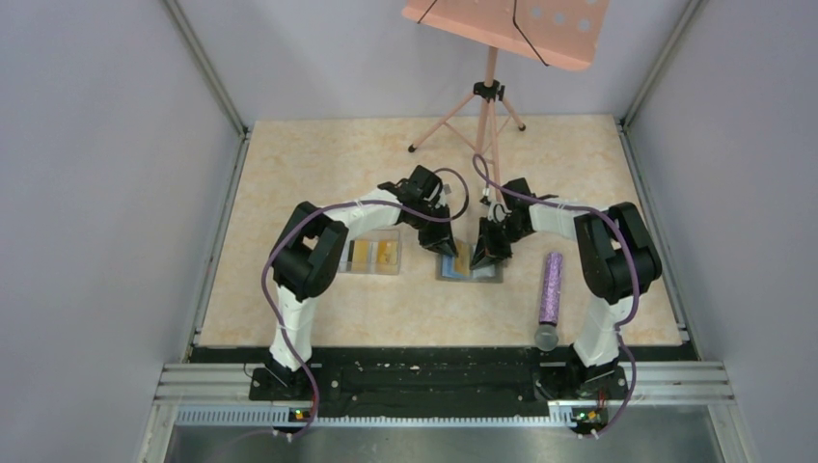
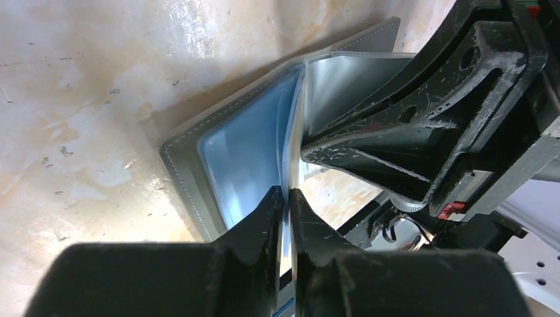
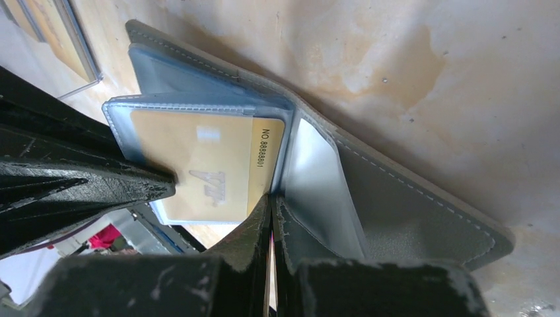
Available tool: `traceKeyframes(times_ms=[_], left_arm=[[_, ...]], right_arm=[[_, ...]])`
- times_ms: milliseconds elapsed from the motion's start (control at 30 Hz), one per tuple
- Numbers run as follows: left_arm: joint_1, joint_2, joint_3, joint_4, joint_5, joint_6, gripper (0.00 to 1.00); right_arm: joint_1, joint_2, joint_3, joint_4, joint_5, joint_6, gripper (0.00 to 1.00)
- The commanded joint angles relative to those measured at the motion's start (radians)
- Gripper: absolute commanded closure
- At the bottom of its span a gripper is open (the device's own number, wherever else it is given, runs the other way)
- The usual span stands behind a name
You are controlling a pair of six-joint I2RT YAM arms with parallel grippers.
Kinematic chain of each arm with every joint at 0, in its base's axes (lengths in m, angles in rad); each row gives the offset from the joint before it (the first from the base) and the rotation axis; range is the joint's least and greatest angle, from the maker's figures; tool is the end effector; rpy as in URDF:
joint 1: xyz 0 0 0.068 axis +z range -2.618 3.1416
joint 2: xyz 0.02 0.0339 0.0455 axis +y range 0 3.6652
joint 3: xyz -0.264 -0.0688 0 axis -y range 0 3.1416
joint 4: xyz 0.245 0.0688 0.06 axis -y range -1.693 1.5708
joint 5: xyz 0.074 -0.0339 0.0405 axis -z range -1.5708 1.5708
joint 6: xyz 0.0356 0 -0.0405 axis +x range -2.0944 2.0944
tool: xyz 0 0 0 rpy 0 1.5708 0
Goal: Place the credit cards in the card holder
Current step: Turn over the card slot in the card holder.
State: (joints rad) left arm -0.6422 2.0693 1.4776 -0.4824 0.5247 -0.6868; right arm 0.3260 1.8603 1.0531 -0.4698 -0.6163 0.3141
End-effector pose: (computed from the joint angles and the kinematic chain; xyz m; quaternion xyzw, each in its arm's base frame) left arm 0.3360 -0.2736 0.1664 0.0429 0.9373 -0.3443 0.0319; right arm 0.3136 0.1277 0.1324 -0.0500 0.9424 0.3287 0.0380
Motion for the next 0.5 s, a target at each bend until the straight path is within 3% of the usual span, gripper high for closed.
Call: traceKeyframes(times_ms=[0, 67, 367, 467], left_arm=[[-0.005, -0.012, 0.046, 0.012, 0.028, 0.008, 0.88], [-0.004, -0.014, 0.056, -0.032, 0.000, 0.028, 1.00], [0.015, -0.085, 0.115, -0.333, -0.236, 0.148, 1.00], [0.015, -0.090, 0.132, -0.369, -0.238, 0.150, 1.00]], right_arm=[[0.008, -0.001, -0.013, 0.041, -0.049, -0.023, 1.00], [0.008, -0.009, -0.006, 0.042, -0.058, -0.024, 1.00], [0.006, -0.051, 0.023, 0.049, -0.088, -0.005, 0.76], [0.004, -0.050, 0.017, 0.080, -0.120, 0.016, 0.72]])
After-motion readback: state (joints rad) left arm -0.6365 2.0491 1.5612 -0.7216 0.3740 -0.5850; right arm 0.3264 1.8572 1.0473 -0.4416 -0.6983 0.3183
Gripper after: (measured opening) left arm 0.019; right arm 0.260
